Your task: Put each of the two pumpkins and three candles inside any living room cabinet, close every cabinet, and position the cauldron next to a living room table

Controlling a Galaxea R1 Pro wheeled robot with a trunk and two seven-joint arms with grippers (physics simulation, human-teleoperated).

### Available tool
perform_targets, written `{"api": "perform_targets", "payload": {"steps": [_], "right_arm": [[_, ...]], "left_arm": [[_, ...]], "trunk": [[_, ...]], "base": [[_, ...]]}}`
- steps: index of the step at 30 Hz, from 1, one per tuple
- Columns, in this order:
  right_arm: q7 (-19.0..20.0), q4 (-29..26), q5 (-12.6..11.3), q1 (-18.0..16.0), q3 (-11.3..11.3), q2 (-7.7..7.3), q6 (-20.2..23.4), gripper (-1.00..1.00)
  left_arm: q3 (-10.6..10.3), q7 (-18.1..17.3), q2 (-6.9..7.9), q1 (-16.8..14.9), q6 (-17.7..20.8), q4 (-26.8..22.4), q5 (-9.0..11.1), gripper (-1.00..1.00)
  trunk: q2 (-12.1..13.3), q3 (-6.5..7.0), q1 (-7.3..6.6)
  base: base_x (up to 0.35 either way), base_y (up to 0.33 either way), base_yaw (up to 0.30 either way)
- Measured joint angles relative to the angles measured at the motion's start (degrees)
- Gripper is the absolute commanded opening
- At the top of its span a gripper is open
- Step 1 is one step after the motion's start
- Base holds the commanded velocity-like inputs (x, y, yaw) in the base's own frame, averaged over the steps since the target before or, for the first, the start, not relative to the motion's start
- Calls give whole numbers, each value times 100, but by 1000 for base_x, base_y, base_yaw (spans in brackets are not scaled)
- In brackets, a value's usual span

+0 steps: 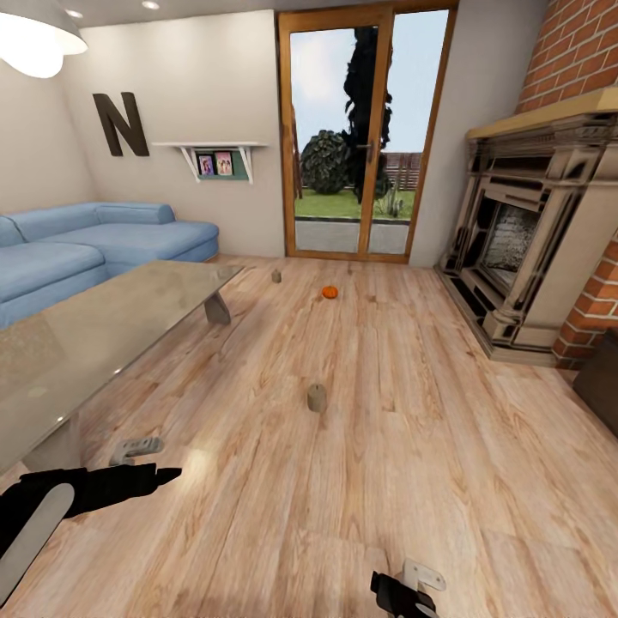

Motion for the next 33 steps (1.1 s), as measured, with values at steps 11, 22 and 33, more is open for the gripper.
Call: {"api": "perform_targets", "payload": {"steps": [11,22,33], "right_arm": [[1,0,-6,0,-2,8,0,100],[1,-6,-5,0,-2,8,0,100],[1,-6,-4,0,7,15,0,100]], "left_arm": [[-100,-33,-9,0,-5,0,13,100],[-108,-33,-9,0,-13,0,11,100],[-112,-33,-16,0,-14,0,11,100]], "trunk": [[0,0,0],[0,0,-2],[0,0,0]], "base": [[0,-79,0],[105,-62,0],[44,-47,0]]}}
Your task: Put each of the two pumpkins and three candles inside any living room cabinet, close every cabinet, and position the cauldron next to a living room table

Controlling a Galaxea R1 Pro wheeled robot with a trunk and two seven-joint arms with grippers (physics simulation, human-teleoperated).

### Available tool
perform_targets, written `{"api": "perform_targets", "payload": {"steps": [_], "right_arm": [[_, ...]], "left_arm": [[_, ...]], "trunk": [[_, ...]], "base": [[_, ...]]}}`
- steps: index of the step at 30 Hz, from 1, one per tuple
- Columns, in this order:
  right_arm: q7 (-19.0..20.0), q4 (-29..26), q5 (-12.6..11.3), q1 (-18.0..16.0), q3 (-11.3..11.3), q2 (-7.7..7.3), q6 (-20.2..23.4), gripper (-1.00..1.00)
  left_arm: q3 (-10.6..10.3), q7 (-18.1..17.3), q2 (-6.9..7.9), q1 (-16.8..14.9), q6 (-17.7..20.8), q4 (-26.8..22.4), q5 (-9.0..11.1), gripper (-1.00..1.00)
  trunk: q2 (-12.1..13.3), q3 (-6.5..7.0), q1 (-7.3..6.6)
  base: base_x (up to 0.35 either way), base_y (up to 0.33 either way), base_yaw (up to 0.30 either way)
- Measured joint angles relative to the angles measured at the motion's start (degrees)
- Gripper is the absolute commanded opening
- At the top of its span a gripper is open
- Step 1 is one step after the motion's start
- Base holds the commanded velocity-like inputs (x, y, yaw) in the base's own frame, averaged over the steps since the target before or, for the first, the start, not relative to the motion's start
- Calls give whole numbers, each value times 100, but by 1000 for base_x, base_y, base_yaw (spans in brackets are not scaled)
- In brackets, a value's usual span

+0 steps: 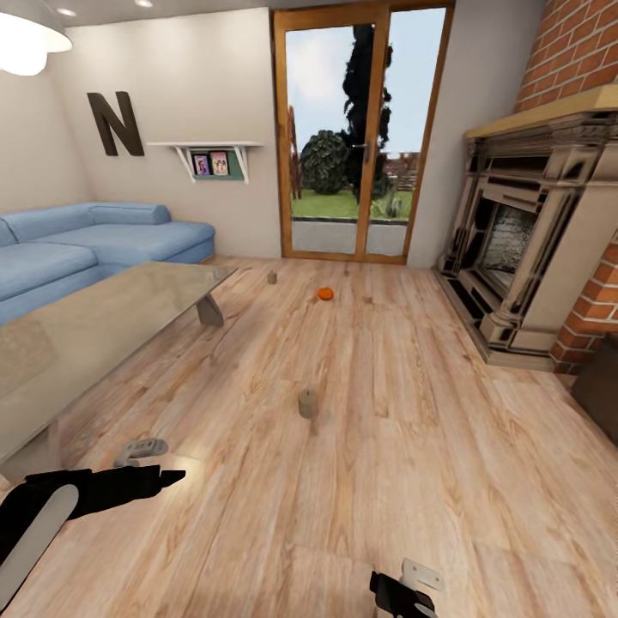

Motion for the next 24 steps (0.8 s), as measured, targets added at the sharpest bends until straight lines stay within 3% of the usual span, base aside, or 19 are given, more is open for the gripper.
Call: {"api": "perform_targets", "payload": {"steps": [5,24], "right_arm": [[0,0,0,0,0,0,0,100],[40,-32,7,0,-5,-15,-4,100]], "left_arm": [[-1,-1,-1,0,1,-1,0,100],[6,0,-122,0,1,-9,-1,100]], "trunk": [[0,0,0],[-761,-341,417]], "base": [[3,-11,0],[0,0,0]]}}
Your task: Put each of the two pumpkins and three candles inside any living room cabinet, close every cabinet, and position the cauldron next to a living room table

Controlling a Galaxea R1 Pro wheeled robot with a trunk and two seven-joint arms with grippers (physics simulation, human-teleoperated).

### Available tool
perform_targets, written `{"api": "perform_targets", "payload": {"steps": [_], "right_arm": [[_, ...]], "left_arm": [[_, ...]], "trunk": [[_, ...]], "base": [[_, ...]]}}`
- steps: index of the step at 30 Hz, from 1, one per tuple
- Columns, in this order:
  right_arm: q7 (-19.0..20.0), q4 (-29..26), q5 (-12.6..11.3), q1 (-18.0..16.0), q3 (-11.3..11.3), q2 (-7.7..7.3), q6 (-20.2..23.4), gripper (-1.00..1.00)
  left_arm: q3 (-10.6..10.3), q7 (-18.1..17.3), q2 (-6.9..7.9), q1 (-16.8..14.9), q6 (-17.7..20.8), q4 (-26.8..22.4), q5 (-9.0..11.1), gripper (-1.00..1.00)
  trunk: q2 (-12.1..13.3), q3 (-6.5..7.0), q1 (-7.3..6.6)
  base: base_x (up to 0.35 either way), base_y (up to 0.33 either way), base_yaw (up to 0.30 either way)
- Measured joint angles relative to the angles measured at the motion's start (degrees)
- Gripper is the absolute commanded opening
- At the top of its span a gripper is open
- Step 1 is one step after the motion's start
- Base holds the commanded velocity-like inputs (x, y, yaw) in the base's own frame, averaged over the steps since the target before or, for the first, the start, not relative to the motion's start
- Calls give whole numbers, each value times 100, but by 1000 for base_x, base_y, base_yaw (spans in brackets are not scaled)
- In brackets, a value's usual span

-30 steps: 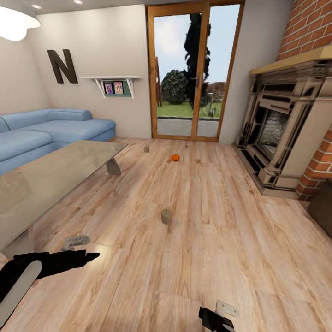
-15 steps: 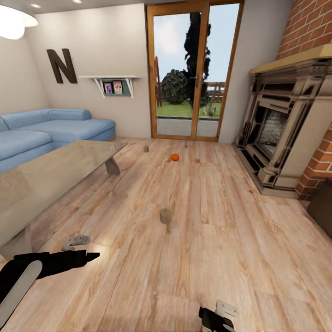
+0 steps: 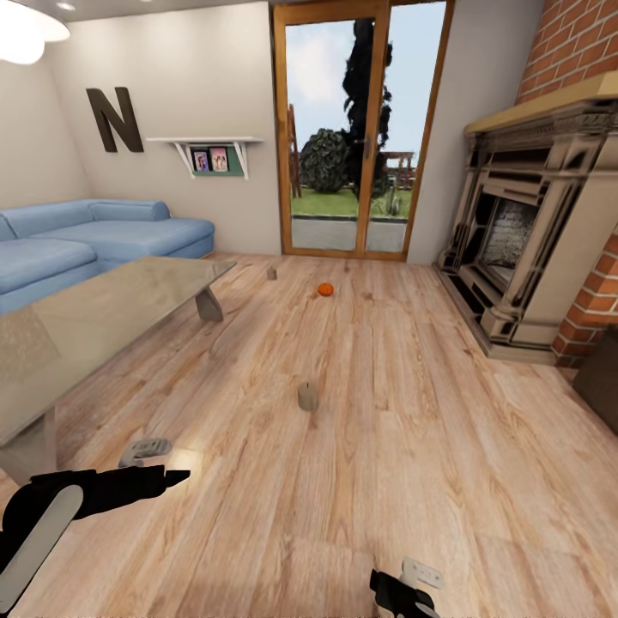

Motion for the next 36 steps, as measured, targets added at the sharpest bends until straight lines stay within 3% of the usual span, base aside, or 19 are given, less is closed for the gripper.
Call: {"api": "perform_targets", "payload": {"steps": [5,33,36], "right_arm": [[-3,-27,0,0,5,0,-4,100],[-4,14,-1,0,5,17,-120,100],[-4,14,-1,0,5,17,-120,100]], "left_arm": [[1,0,-3,0,0,0,0,100],[1,0,-9,0,-8,8,0,100],[1,0,-9,0,-8,2,0,100]], "trunk": [[-85,-102,53],[-86,-103,52],[-89,-169,60]], "base": [[0,0,0],[0,-65,0],[0,-1,0]]}}
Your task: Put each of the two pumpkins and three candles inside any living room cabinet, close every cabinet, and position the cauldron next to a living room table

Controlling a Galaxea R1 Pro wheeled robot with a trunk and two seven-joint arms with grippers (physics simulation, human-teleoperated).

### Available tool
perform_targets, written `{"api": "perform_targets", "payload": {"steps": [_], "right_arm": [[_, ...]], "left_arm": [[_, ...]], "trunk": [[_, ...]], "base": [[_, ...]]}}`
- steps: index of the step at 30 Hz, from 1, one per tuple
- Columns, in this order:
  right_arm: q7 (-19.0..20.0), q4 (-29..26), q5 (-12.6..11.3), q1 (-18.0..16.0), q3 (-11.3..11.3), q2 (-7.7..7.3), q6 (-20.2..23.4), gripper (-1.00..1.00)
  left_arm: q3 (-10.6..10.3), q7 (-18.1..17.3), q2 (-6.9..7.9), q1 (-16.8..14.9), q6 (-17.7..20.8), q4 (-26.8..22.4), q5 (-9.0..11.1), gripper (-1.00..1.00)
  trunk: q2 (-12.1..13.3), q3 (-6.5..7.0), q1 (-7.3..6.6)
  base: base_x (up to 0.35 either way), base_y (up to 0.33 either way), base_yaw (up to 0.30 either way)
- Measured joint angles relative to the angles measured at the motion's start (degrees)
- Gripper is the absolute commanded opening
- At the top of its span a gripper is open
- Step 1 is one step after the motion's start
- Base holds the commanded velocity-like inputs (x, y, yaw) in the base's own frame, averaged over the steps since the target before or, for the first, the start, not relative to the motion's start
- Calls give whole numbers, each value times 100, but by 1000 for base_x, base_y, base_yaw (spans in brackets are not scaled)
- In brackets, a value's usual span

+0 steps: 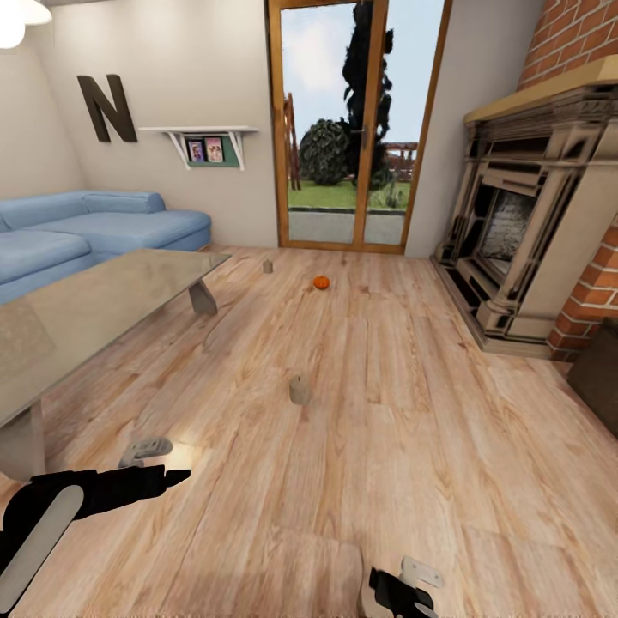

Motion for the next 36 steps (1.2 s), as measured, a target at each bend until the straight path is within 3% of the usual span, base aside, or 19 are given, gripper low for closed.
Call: {"api": "perform_targets", "payload": {"steps": [22,30,36], "right_arm": [[16,0,94,0,87,52,-88,100],[34,0,110,0,96,53,-88,100],[58,0,110,0,260,53,-88,100]], "left_arm": [[97,-5,17,0,8,-15,7,100],[572,-24,90,-1,23,-28,28,100],[629,-26,92,-1,25,-29,38,100]], "trunk": [[-30,-488,57],[-41,-665,77],[-46,-755,87]], "base": [[0,0,0],[0,0,0],[0,0,0]]}}
